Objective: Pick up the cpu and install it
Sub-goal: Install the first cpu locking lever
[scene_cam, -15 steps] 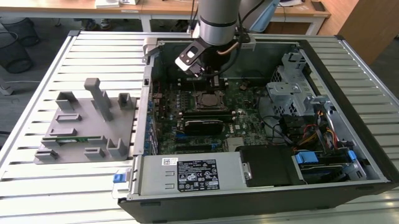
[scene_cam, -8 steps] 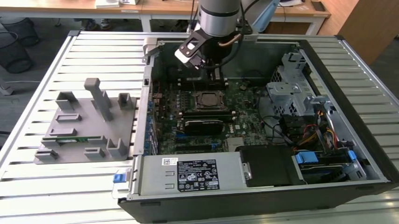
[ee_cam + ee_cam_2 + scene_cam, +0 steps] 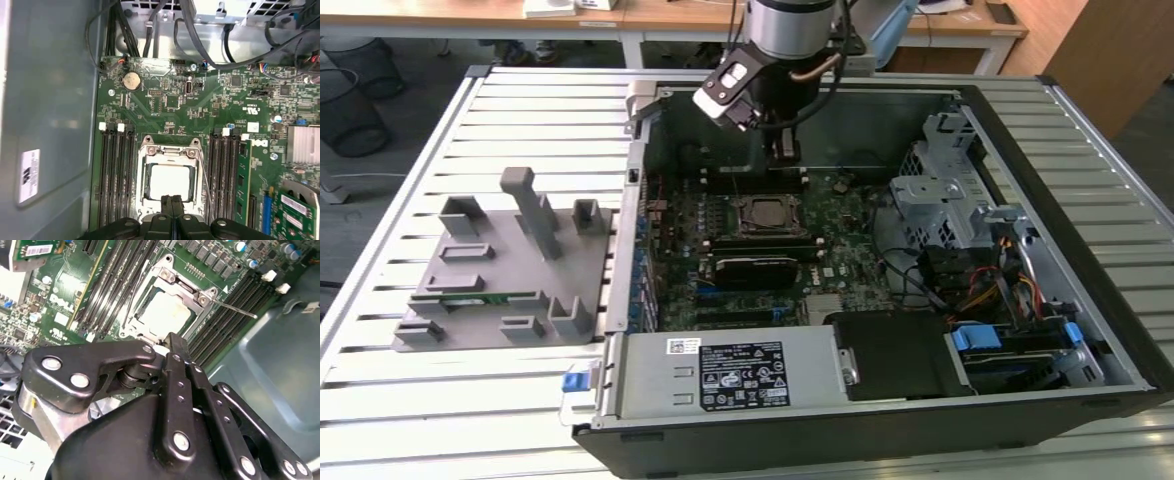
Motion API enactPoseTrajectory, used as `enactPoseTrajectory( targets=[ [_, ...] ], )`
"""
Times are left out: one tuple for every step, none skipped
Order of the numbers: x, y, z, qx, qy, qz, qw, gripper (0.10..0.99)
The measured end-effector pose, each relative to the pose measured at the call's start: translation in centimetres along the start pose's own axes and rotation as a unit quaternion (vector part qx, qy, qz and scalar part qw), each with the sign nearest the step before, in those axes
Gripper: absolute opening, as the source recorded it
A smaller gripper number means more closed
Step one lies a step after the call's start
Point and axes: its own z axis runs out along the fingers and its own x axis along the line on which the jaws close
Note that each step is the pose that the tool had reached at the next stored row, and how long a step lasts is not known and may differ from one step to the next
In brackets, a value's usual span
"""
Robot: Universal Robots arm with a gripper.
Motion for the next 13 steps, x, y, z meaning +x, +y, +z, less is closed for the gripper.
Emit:
enactPoseTrajectory(
  targets=[
    [0.00,0.00,-0.28,0.0000,0.0000,0.000,1.0000,0.106],
    [0.01,0.01,-0.52,0.0000,-0.0001,0.000,1.0000,0.106],
    [0.01,0.01,-0.72,0.0000,-0.0001,0.000,1.0000,0.106],
    [0.01,0.01,-0.87,0.0001,-0.0001,0.000,1.0000,0.106],
    [0.01,0.02,-0.91,0.0000,-0.0001,0.000,1.0000,0.106],
    [0.01,0.02,-0.91,0.0000,0.0000,-0.002,1.0000,0.106],
    [0.01,0.01,-0.91,0.0001,0.0002,-0.008,1.0000,0.106],
    [0.01,0.02,-0.91,0.0002,0.0003,-0.017,0.9999,0.106],
    [0.01,0.02,-0.91,0.0003,0.0004,-0.026,0.9997,0.106],
    [0.01,0.01,-0.91,0.0004,0.0005,-0.035,0.9994,0.106],
    [0.01,0.01,-0.90,0.0005,0.0007,-0.044,0.9990,0.106],
    [0.01,0.01,-0.90,0.0006,0.0008,-0.053,0.9986,0.106],
    [0.01,0.01,-0.90,0.0007,0.0009,-0.062,0.9981,0.106]
  ],
)
